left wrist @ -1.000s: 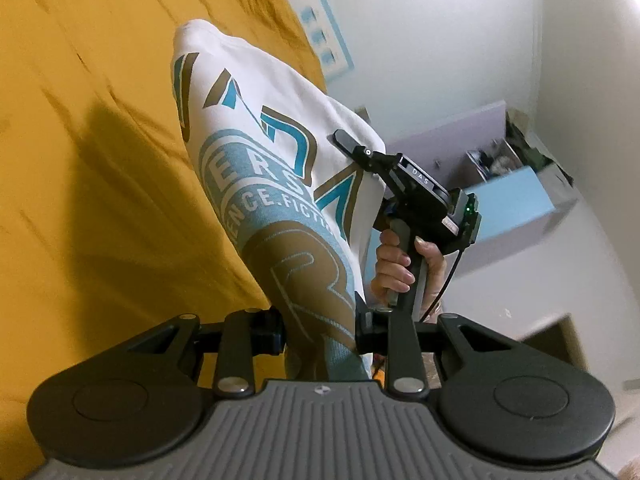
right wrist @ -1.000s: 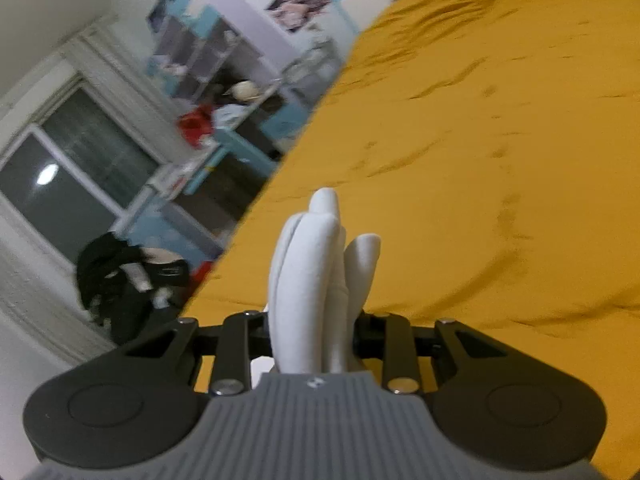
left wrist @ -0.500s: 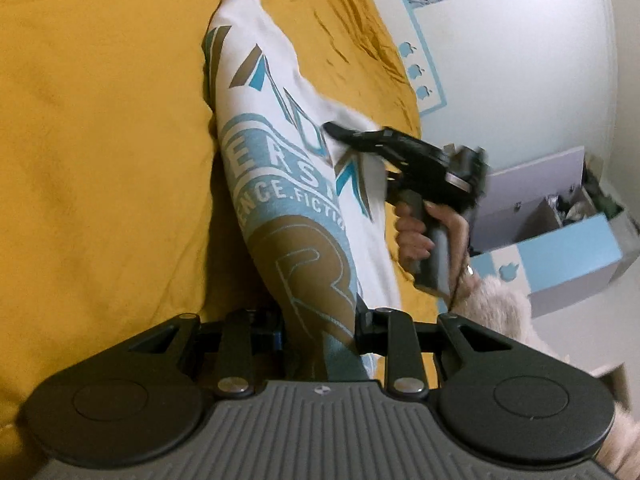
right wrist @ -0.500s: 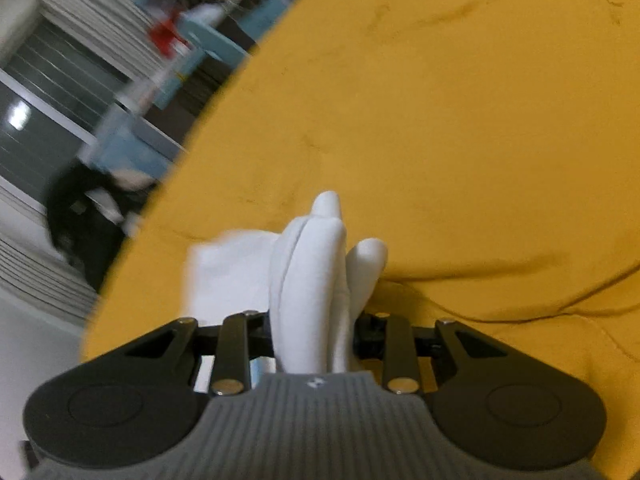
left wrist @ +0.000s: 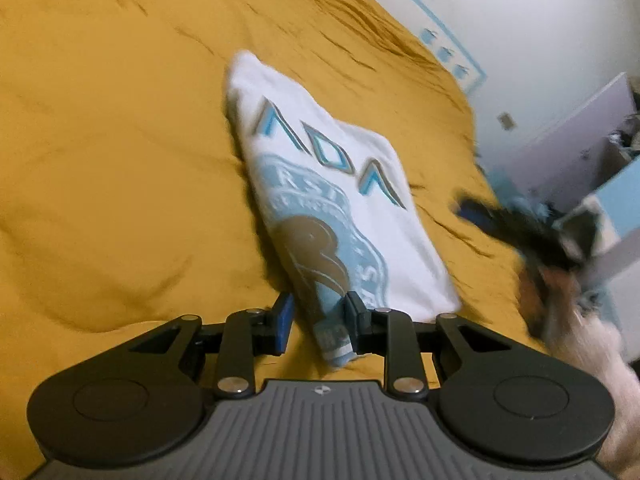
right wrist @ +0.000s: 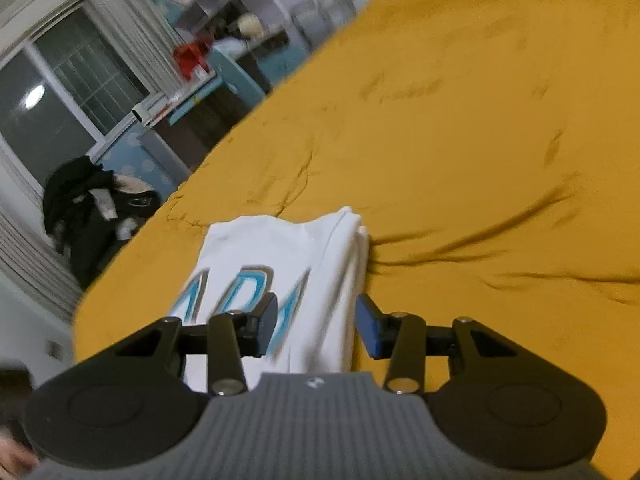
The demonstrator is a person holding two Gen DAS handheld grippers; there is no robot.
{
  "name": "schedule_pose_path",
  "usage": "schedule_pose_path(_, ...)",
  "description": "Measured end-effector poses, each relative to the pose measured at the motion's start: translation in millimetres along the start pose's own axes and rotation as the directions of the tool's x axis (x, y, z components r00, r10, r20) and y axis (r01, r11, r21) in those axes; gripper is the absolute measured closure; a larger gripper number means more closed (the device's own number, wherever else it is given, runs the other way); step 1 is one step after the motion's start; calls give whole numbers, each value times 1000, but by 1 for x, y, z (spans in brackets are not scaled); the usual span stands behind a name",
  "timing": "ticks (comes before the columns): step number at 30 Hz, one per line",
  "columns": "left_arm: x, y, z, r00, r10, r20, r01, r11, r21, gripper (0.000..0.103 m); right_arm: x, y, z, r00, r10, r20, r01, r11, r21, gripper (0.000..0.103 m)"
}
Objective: Fold small clothes
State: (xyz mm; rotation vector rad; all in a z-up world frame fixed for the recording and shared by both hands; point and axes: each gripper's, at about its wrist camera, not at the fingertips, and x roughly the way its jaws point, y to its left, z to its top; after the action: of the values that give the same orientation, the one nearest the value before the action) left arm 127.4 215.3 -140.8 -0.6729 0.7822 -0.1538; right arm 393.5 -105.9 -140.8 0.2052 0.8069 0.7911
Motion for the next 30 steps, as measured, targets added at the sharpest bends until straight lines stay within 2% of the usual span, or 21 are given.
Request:
schedule_pose_path(2,-12,-10,-1,999,-9,51,9,1000,-5,73,-21,17,-32,999,-43,-6,42,996,-74,59)
schedule_pose_path(5,-9,-28,2,992,-86,98,89,996,-25,73,-30,38,-71,996,-88,6,87,978,-191,60)
schedule_pose_path(7,2,-39,2,989,-104,108,107,994,-22,73,-28,39,-85,995,-100,6,99,980,-175,61)
schedule_pose_path(9,14,-39,2,988,-119,99,123,991,-43,73,-23,38,-91,998,-69,-9,67,988,-138,68)
schedule_pose_path(15,33,-34,-8,992,-102,73,109,990,-89,73,-3,37,-97,997,-79,-4,78,989,-127,71)
schedule_pose_path(17,34,-35,-8,993,-92,69,98,991,-88,73,0,40,-97,997,-72,-12,70,989,-128,98)
schedule_pose_path(19,30,-36,-9,994,-95,61,99,992,-81,73,-6,43,-95,997,-82,1,81,985,-150,100)
schedule_pose_path(21,25,-40,-10,990,-126,56,130,989,-71,73,-16,48,-92,994,-101,36,105,977,-187,102)
schedule_pose_path(23,18,-44,-10,988,-138,69,142,989,-51,73,-20,45,-88,994,-105,20,107,976,-188,103)
schedule_pose_path(27,14,-36,-10,993,-80,87,84,995,-48,73,-5,30,-97,992,-122,-38,116,984,-135,103)
schedule_pose_path(30,28,-20,-18,999,-51,10,52,996,-76,73,1,25,-103,991,-125,-43,120,987,-103,103)
